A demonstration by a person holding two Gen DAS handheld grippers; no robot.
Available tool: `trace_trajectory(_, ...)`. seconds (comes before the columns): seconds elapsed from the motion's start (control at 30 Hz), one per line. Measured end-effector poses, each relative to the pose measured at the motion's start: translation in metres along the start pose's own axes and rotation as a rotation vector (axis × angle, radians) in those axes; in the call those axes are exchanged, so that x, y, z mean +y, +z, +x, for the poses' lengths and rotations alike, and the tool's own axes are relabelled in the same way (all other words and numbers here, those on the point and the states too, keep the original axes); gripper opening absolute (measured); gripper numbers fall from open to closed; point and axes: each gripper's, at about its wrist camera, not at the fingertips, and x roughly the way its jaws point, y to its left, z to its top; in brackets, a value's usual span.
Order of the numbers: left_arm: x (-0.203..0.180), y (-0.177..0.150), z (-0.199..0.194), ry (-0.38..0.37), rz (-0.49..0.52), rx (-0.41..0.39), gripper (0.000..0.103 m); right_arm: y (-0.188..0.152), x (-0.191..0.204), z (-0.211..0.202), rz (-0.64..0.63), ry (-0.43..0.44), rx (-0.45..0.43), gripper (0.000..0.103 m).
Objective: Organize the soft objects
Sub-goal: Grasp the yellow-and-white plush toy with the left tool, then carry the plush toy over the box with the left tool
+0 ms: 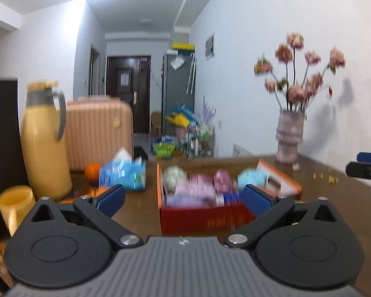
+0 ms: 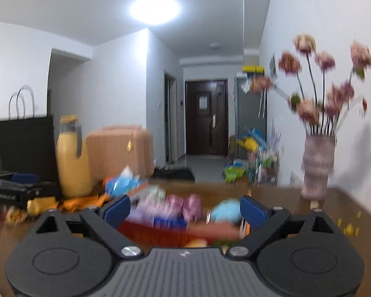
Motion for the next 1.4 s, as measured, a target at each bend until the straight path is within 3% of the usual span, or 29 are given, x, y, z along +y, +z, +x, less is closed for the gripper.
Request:
trace_trajectory(0.17,-0.022,-0.037,0.022,-0.077,0.078,0.089,0.103,-0.05,-0.001,0.013,-0.005,-0.036,0.12,0.096)
trace_trajectory(0.27,-0.037,-0.045,0.042,-0.088,0.12,0.106,0.103,-0.068,-0.006,0.035,0.022,-0.031,0.176,0.094)
trace_trajectory(0.4,-0.044,-0.048,0.066,-0.109,0.105,0.147,0.103,-0.079,-0.011,0.068,0.048,-0.038,0.245,0.089)
trace_trajectory(0.43,-0.046,-0.048,0.07,-0.114,0.104,0.152,0.103,-0.081,-0.013,0.076,0.054,-0.036,0.263,0.086)
trace_trajectory(0.47,-0.047,-0.049,0.075,-0.118,0.106,0.154,0.103,-0.083,-0.014,0.083,0.058,-0.034,0.282,0.074)
trace_trajectory(0.57,-0.051,-0.051,0.088,-0.121,0.107,0.163,0.103,-0.09,-0.013,0.092,0.028,-0.025,0.31,0.054)
trace_trajectory(0.67,-0.052,-0.059,0.103,-0.125,0.083,0.194,0.103,-0.092,-0.005,0.082,-0.002,0.111,0.299,0.049)
trace_trajectory(0.8,-0.052,-0.065,0.115,-0.181,0.054,0.236,0.103,-0.092,0.009,0.067,-0.071,0.293,0.33,0.048)
trace_trajectory(0.9,-0.051,-0.068,0.115,-0.226,0.053,0.229,0.103,-0.089,-0.008,0.06,-0.01,0.206,0.316,0.065)
trace_trajectory(0.97,-0.053,-0.07,0.119,-0.246,0.061,0.242,0.103,-0.087,-0.027,0.054,0.082,0.157,0.285,0.066)
trace_trajectory(1.07,-0.049,-0.071,0.121,-0.314,0.006,0.266,0.088,-0.086,-0.044,0.054,0.245,0.208,0.266,0.066)
trace_trajectory(1.13,-0.049,-0.073,0.124,-0.354,-0.015,0.299,0.076,-0.088,-0.044,0.06,0.286,0.226,0.265,0.066)
trace_trajectory(1.17,-0.05,-0.074,0.125,-0.367,-0.017,0.312,0.073,-0.089,-0.043,0.065,0.292,0.209,0.276,0.066)
trace_trajectory(1.23,-0.051,-0.075,0.124,-0.392,-0.017,0.318,0.057,-0.092,-0.041,0.076,0.301,0.166,0.298,0.066)
trace_trajectory(1.3,-0.051,-0.075,0.123,-0.395,-0.016,0.317,0.053,-0.095,-0.042,0.085,0.331,0.144,0.327,0.061)
trace_trajectory(1.37,-0.05,-0.075,0.123,-0.385,-0.019,0.314,0.052,-0.1,-0.042,0.089,0.37,0.181,0.323,0.048)
trace_trajectory(1.4,-0.05,-0.075,0.123,-0.382,-0.019,0.313,0.052,-0.101,-0.04,0.089,0.374,0.18,0.321,0.048)
